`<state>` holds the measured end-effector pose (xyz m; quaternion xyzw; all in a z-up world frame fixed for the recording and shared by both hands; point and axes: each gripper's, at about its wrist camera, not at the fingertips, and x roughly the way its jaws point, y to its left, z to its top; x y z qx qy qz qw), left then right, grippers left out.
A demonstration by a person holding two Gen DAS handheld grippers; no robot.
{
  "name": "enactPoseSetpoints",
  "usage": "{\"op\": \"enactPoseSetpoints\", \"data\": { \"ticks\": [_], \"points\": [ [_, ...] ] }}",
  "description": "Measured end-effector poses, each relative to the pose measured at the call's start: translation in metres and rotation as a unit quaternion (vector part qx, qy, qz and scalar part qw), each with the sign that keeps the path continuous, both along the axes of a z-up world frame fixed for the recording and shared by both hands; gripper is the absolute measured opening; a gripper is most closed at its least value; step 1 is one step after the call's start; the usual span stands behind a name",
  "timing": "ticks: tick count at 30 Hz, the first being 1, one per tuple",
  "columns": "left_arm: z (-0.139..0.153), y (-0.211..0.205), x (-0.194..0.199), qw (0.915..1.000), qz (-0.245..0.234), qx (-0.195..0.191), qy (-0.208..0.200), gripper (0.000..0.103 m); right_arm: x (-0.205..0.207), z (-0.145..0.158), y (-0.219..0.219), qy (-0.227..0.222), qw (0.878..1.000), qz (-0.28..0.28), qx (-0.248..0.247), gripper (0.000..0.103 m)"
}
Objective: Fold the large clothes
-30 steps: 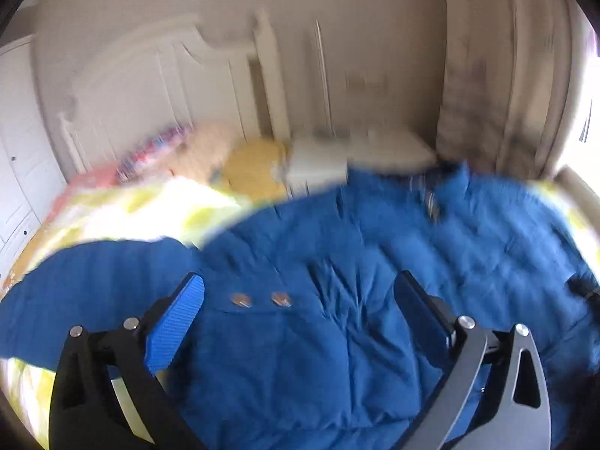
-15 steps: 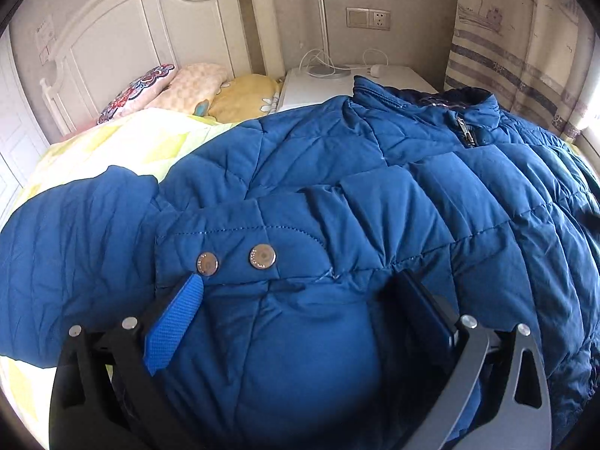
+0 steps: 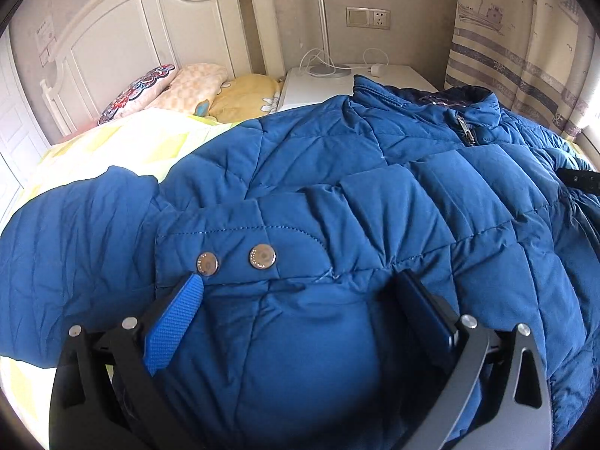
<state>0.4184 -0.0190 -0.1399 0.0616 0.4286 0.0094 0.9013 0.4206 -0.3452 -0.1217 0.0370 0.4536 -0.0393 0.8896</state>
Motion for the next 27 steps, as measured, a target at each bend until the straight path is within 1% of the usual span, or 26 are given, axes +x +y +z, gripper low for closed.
{"op": "enactPoseSetpoints", "data": {
  "ticks": [1,3,4,5,6,7,8,9,10,12,13,14,16,17,18,19,20,21,22,24,25,26,27],
  "points": [
    [0.0,0.0,0.0,1.0,0.0,0.0,0.0,0.101,-0.008,0.006,-0.003,-0.012,1.0,-0.014,-0.004,0.089],
    [0.0,-0.001,0.001,1.0,0.0,0.0,0.0,0.101,-0.03,0.019,-0.014,-0.06,0.997,-0.054,0.002,0.089],
    [0.0,-0.001,0.001,1.0,0.0,0.001,0.001,0.101,-0.032,0.016,-0.02,-0.059,0.996,-0.065,-0.001,0.089],
    [0.0,-0.001,0.0,1.0,0.0,0.002,0.001,0.101,-0.03,0.006,-0.025,-0.036,0.997,-0.069,-0.008,0.09],
    [0.0,-0.001,0.0,1.0,0.0,0.003,0.001,0.101,-0.025,-0.006,-0.03,-0.008,0.998,-0.058,0.001,0.09],
    [0.0,-0.001,0.0,1.0,0.0,0.002,0.001,0.101,-0.025,-0.011,-0.035,-0.004,0.998,-0.055,0.02,0.091],
    [0.0,-0.001,0.0,1.0,0.0,0.002,0.001,0.101,-0.029,-0.009,-0.039,-0.006,0.998,-0.066,0.023,0.09],
    [0.0,-0.001,0.0,1.0,0.0,0.002,0.0,0.101,-0.03,-0.005,-0.04,-0.003,0.997,-0.079,0.01,0.09],
    [0.0,0.0,0.0,1.0,0.0,0.001,0.001,0.101,-0.037,0.004,-0.036,-0.011,0.996,-0.093,-0.007,0.09],
    [0.0,-0.001,0.0,1.0,0.0,0.001,0.001,0.101,-0.057,0.024,-0.013,-0.054,0.996,-0.071,-0.012,0.09],
    [0.0,-0.001,0.0,1.0,0.0,0.001,0.001,0.101,-0.069,0.031,0.006,-0.07,0.996,-0.048,-0.016,0.09],
    [0.0,0.0,0.0,1.0,0.0,0.0,0.001,0.101,-0.079,0.032,0.023,-0.076,0.997,-0.022,-0.019,0.09],
    [0.0,-0.001,0.0,1.0,0.001,0.0,0.001,0.101,-0.091,0.022,0.051,-0.062,0.997,0.028,-0.025,0.092],
    [0.0,-0.001,0.0,1.0,0.001,0.001,0.001,0.101,-0.093,0.009,0.064,-0.04,0.997,0.053,-0.035,0.092],
    [0.0,0.0,0.0,1.0,0.001,0.0,0.001,0.101,-0.092,-0.007,0.073,-0.02,0.996,0.064,-0.055,0.094],
    [0.0,0.0,0.0,1.0,0.0,-0.001,0.001,0.101,-0.092,-0.016,0.078,-0.027,0.995,0.061,-0.068,0.095],
    [0.0,0.0,0.0,1.0,0.0,-0.003,0.001,0.101,-0.092,-0.014,0.076,-0.027,0.996,0.054,-0.062,0.098],
    [0.001,0.002,0.0,0.9999,0.0,-0.011,-0.001,0.101,-0.09,-0.014,0.071,-0.022,0.997,0.05,-0.048,0.098],
    [0.005,0.007,-0.003,0.9995,-0.004,-0.031,-0.002,0.101,-0.086,-0.014,0.064,-0.018,0.998,0.045,-0.033,0.098],
    [0.016,0.028,-0.013,0.9957,-0.015,-0.092,0.001,0.101,-0.088,-0.017,0.059,-0.016,0.999,0.044,-0.016,0.098],
    [0.025,0.044,-0.02,0.992,-0.008,-0.126,-0.002,0.1,-0.092,-0.017,0.063,-0.018,0.999,0.043,-0.018,0.098],
    [0.035,0.072,-0.032,0.9858,0.014,-0.167,-0.008,0.1,-0.095,-0.018,0.066,-0.019,0.999,0.043,-0.022,0.098],
    [0.042,0.095,-0.044,0.9808,0.039,-0.19,-0.016,0.1,-0.095,-0.018,0.067,-0.02,0.999,0.043,-0.025,0.098]
  ]
}}
